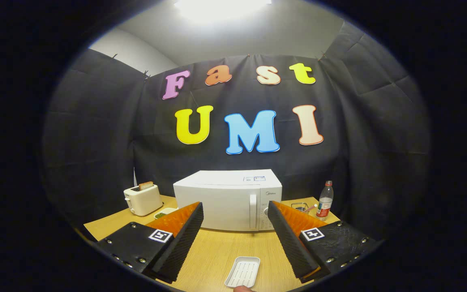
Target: Open the microwave, put the food inside, and close the microwave door.
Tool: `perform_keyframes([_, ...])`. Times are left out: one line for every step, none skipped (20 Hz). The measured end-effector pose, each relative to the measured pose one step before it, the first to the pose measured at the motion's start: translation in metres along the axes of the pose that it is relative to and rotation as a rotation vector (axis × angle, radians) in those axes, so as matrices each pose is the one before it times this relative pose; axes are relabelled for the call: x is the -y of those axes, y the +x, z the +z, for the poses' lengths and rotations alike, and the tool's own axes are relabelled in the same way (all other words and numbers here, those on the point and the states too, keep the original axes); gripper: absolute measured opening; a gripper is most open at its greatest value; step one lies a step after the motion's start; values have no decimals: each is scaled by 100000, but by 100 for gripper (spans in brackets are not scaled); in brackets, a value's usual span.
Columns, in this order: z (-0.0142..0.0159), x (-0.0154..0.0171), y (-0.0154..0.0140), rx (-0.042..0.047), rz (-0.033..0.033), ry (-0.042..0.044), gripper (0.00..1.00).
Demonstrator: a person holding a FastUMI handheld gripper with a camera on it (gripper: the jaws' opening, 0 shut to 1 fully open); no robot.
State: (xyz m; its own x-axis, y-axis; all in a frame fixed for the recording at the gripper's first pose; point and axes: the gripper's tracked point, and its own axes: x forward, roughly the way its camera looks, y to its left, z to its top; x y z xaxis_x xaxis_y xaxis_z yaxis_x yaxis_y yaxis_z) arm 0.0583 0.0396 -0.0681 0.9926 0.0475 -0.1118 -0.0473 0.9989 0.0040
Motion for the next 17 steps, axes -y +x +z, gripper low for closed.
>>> perform_keyframes([153,34,-157,486,-136,-450,100])
perform_keyframes([126,-56,-145,540,-122,-655,100])
perform_keyframes([142,-39,-91,356,-166,-583,100])
perform_keyframes([93,-66,-121,281,-272,-548,100])
perform_keyframes([48,5,-120,4,-252,-340,100])
perform_keyframes([126,-10,-228,-106,-351,134,100])
perform_keyframes([152,-38,-91,118,-46,418,100])
perform_keyframes([204,-14,-173,315,-59,251,100])
perform_keyframes([228,96,-151,396,-253,-173,100])
perform_keyframes([318,183,-146,645,-452,-673,100])
perform_keyframes([343,137,-118,1034,-246,-649,100])
perform_keyframes([235,9,-120,934,70,-620,99])
perform_keyframes([98,0,-75,534,94,-538,99])
perform_keyframes([92,87,-1,439,136,-657,99])
perform_keyframes([-15,38,41,397,205,-492,99])
perform_keyframes([-37,134,212,624,258,-354,99])
perform_keyframes([-97,234,154,472,149,-357,99])
